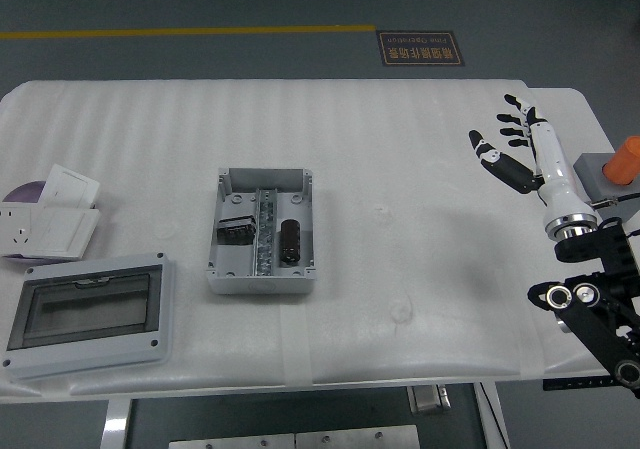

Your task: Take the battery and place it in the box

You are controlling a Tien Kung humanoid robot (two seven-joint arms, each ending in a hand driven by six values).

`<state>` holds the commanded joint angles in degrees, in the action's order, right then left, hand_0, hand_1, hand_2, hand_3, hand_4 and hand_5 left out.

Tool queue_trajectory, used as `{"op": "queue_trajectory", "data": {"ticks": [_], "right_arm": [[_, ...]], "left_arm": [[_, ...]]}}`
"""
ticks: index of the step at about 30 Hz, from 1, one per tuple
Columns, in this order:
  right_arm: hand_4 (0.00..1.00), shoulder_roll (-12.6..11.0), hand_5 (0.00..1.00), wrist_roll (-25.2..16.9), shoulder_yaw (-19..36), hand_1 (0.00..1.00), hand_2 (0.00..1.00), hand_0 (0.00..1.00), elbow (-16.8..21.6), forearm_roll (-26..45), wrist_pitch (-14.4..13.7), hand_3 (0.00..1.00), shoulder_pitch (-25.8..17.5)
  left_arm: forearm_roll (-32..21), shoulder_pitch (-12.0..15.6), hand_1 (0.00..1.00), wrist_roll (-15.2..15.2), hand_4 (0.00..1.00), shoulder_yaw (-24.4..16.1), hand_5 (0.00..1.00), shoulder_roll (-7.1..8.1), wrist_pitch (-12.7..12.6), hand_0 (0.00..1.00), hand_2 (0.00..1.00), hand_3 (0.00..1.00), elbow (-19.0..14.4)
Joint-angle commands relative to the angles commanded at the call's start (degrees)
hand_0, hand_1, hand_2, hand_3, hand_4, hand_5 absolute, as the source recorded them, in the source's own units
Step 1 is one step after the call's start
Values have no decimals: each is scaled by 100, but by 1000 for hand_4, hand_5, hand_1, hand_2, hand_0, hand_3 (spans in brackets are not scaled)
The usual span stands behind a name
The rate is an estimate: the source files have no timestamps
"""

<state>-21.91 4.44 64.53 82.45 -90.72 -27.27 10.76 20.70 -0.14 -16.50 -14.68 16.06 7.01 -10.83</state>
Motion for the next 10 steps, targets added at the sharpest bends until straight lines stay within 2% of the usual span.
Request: {"op": "queue_trajectory", "data": {"ticks": [10], "right_arm": [[770, 84, 531, -75, -35, 703, 778, 659, -77, 126, 4, 908, -92]], "left_arm": [[-40, 29, 666, 25, 498, 120, 496, 90, 2, 597, 556, 554, 8]]}}
